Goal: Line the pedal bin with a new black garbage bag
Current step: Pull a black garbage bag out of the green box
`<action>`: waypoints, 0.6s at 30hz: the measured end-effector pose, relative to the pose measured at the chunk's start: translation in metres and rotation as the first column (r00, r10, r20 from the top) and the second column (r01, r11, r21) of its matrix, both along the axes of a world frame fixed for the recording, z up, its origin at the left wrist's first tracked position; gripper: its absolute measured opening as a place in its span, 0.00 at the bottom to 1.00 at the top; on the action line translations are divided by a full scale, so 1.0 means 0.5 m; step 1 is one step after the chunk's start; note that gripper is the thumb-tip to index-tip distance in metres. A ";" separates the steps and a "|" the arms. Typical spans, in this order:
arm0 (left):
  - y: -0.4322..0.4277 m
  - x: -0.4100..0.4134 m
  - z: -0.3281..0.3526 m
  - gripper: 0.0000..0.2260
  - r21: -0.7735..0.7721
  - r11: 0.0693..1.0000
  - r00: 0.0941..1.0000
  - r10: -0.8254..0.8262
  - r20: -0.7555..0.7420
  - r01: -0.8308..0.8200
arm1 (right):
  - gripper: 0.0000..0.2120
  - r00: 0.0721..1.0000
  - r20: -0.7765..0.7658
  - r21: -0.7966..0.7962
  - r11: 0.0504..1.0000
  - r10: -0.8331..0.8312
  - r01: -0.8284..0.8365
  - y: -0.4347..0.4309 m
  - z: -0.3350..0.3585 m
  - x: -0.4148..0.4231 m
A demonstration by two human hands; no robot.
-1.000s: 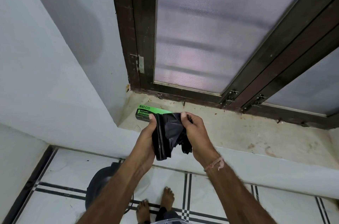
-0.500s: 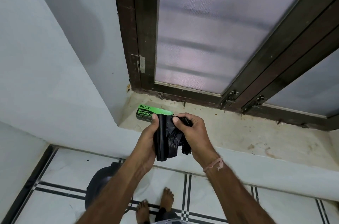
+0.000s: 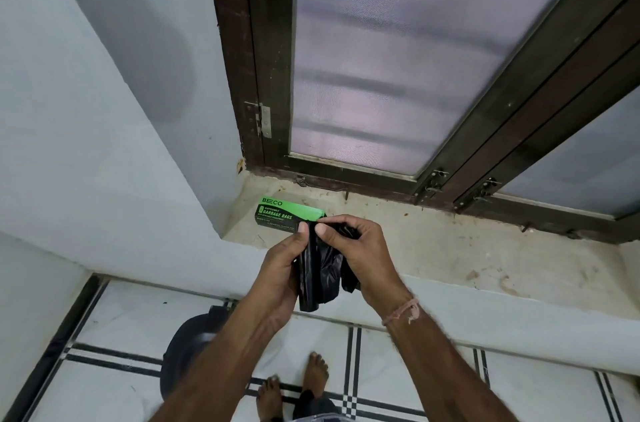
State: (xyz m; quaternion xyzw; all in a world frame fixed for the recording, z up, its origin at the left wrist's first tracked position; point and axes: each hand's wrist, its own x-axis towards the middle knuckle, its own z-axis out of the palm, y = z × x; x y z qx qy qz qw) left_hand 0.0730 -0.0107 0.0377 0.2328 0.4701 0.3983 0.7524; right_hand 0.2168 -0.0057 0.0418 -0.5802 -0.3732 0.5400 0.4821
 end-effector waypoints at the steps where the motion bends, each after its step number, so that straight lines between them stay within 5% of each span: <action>1: 0.000 0.001 -0.002 0.22 -0.006 1.000 1.000 0.006 0.001 -0.006 | 0.06 1.000 -0.001 -0.001 1.000 -0.016 0.016 0.001 -0.002 -0.001; 18: 0.010 0.023 -0.022 0.19 -0.177 0.977 0.970 0.152 0.192 -0.119 | 0.05 0.984 0.043 -0.055 0.983 -0.172 0.174 0.009 -0.016 -0.022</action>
